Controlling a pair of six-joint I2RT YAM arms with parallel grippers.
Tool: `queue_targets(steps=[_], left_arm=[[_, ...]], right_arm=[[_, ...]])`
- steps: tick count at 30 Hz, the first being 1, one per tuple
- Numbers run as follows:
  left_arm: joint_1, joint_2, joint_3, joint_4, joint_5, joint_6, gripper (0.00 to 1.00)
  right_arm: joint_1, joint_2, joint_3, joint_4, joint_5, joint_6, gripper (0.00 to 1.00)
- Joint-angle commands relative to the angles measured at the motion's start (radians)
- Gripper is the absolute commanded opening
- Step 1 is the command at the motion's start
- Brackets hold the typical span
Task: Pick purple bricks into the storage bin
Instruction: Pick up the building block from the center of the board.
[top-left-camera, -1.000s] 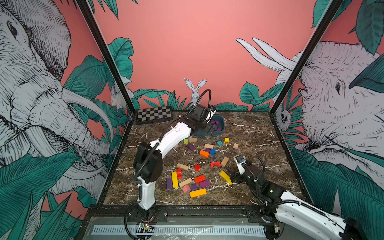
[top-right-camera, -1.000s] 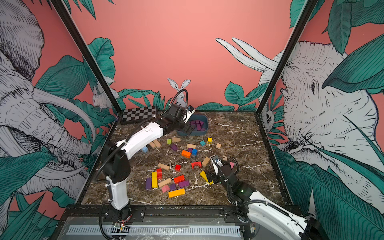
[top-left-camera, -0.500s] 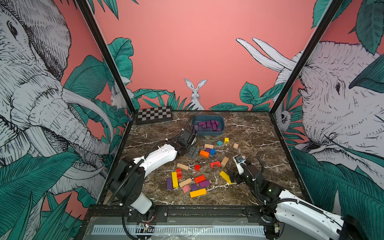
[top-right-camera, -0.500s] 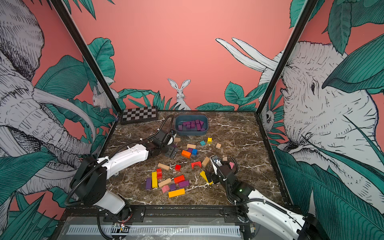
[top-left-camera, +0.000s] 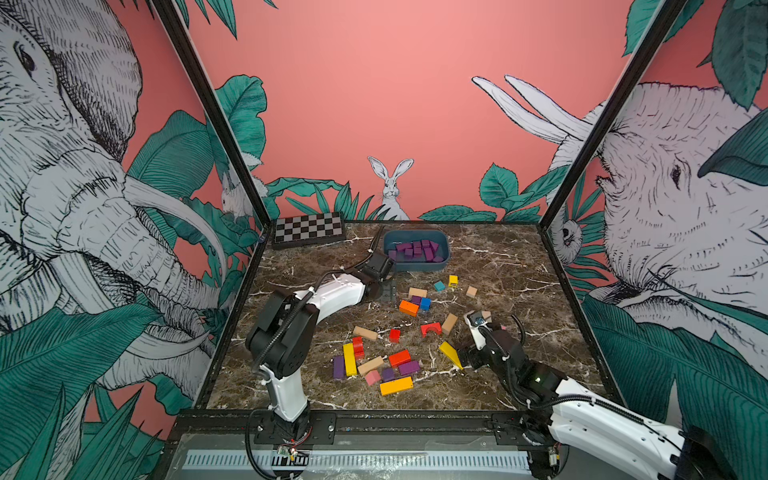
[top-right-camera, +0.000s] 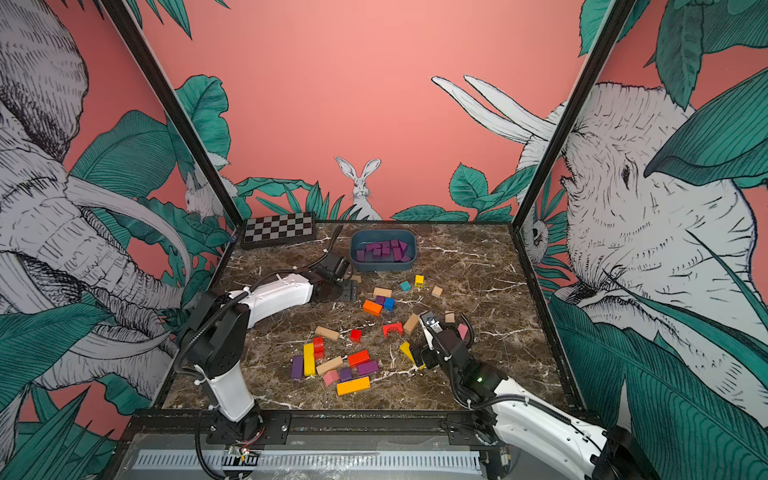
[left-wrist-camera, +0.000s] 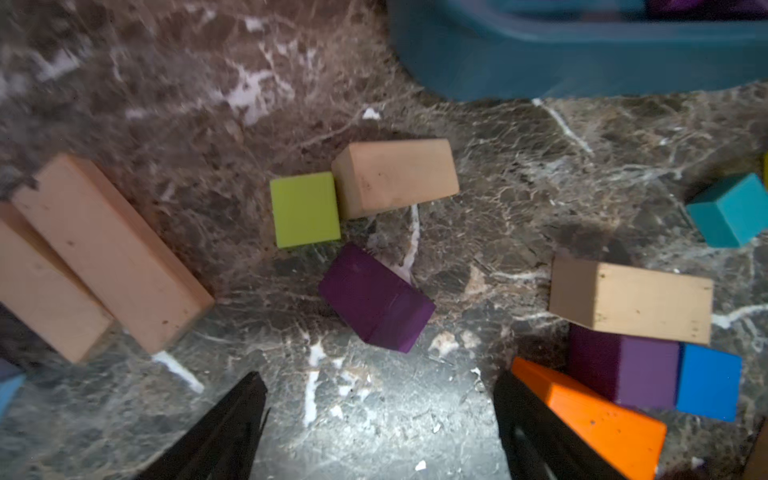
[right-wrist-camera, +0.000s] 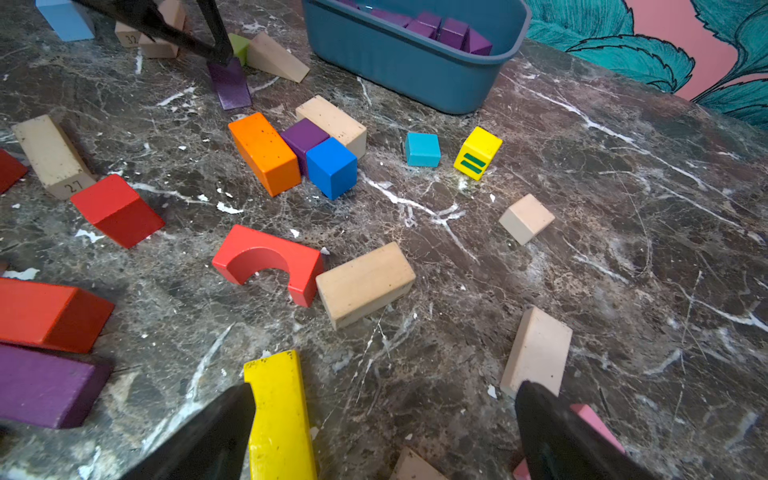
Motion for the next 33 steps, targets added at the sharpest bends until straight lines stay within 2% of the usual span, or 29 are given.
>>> queue_targets(steps=[1, 7, 11, 14, 23, 26, 30, 33], left_arm=[[-0.001, 0.007, 0.022, 0.002, -0.003, -0.164, 0.86], [-0.002, 0.052, 0.029, 0.023, -0.047, -0.235, 0.84], [-0.002, 0.101, 0.039, 0.051, -0.041, -0.254, 0.78], [-0.002, 0.141, 0.054, 0.081, -0.019, -0.268, 0.67], [-0.002, 0.193, 0.104, 0.053, -0.036, -0.27, 0.61], [-0.002, 0.18, 0.09, 0.046, -0.05, -0.26, 0.53], [-0.002, 0.167, 0.076, 0.029, -0.054, -0.244, 0.38], [-0.004, 0.159, 0.073, 0.003, -0.064, -0.234, 0.34]], right_arm=[[0.003, -0.014, 0.005, 0.032, 0.006, 0.006, 0.99], [0.003, -0.012, 0.006, 0.03, 0.015, 0.009, 1.0], [0.003, -0.003, 0.009, 0.031, 0.015, 0.009, 0.99], [0.003, 0.004, 0.012, 0.031, 0.014, 0.009, 0.99], [0.003, 0.0, 0.011, 0.031, -0.003, 0.006, 0.99], [0.003, -0.023, 0.003, 0.03, -0.009, 0.004, 0.99], [0.003, -0.072, -0.012, 0.027, -0.016, 0.002, 0.99], [0.003, -0.11, -0.025, 0.023, -0.018, 0.001, 0.99]])
